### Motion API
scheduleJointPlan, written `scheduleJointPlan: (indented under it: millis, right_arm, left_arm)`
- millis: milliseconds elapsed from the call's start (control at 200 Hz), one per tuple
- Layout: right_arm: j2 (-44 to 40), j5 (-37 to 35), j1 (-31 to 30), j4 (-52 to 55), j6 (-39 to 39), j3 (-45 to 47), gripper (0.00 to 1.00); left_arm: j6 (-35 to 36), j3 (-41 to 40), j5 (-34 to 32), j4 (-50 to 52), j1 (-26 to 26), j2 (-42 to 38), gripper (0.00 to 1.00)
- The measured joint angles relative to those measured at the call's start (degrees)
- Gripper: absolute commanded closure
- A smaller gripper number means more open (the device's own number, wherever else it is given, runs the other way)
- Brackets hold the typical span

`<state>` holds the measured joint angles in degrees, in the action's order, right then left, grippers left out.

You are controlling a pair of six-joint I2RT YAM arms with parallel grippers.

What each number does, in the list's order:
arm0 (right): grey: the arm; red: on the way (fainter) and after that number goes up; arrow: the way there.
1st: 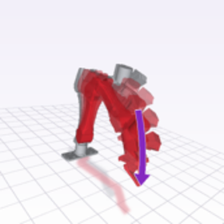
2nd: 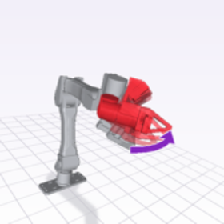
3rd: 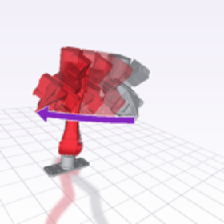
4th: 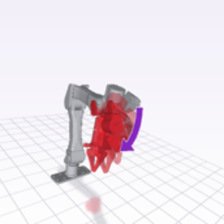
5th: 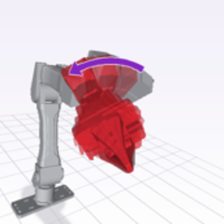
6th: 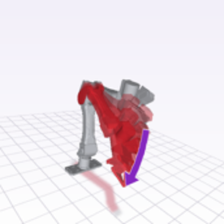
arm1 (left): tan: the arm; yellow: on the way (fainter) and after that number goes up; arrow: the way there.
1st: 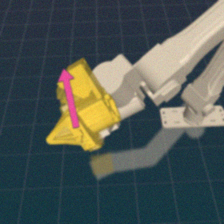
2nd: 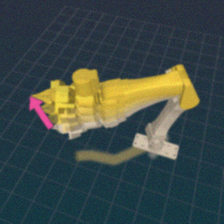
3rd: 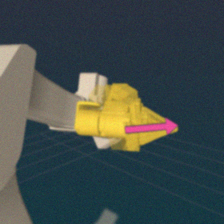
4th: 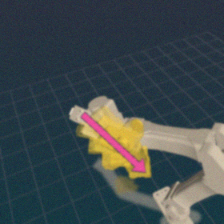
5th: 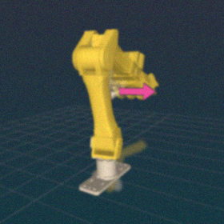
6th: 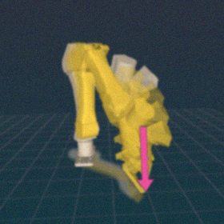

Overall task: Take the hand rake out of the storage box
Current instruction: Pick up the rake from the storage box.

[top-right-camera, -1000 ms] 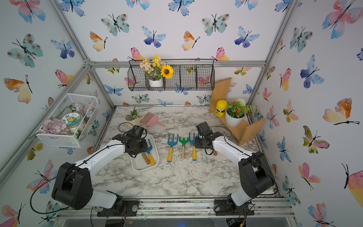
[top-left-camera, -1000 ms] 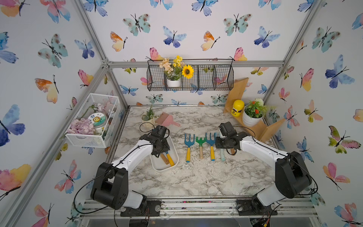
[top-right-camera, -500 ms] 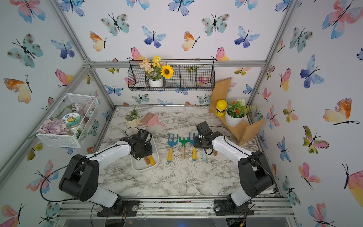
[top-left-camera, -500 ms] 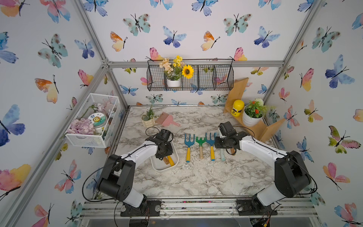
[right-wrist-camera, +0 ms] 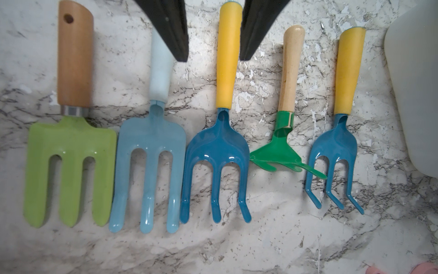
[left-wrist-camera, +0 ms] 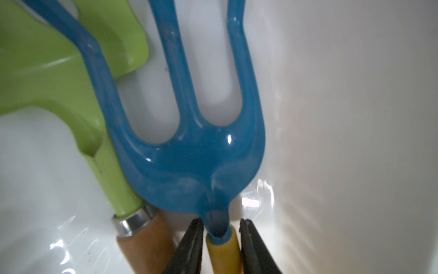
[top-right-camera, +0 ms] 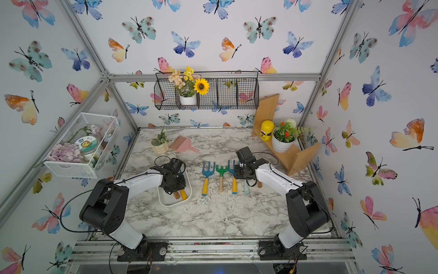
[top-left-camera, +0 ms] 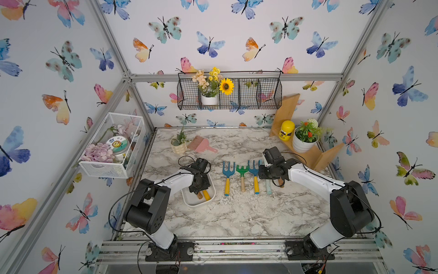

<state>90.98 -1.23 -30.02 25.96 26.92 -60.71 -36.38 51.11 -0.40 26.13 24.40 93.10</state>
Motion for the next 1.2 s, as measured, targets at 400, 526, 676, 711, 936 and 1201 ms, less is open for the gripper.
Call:
scheduleJointPlan:
  millis: [400, 526, 676, 711, 936, 1201]
  right_arm:
    - [0.00, 0.68, 0.00, -1.20, 0.00, 0.00, 0.58]
    - [0.00, 1.09, 0.00, -1.25, 0.00, 0.00, 0.58]
    - [0.00, 1.36, 0.00, -1.31, 0.02, 0.00, 0.58]
    - [0.00, 1.42, 0.00, -1.33, 0.02, 0.00, 0.58]
    - [0.00, 1.57, -0.02, -1.66, 0.04, 0.00, 0.58]
    - [0.00, 1.57, -0.02, -2.05, 0.46, 0.00, 0.58]
  left_arm:
    - [3.28, -0.90, -4.11, 2.25, -0.76, -2.05, 0.82]
    - [4.50, -2.43, -4.90, 3.76, -3.43, -4.87, 0.82]
    - [5.62, -3.10, -6.23, 6.40, -6.10, -8.17, 0.83]
    - [5.77, -2.95, -6.62, 6.99, -6.34, -8.87, 0.83]
    - [6.43, 4.42, -7.37, 12.04, -5.44, -12.15, 0.84]
    - [5.29, 17.66, -8.85, 14.29, 4.42, -9.68, 0.83]
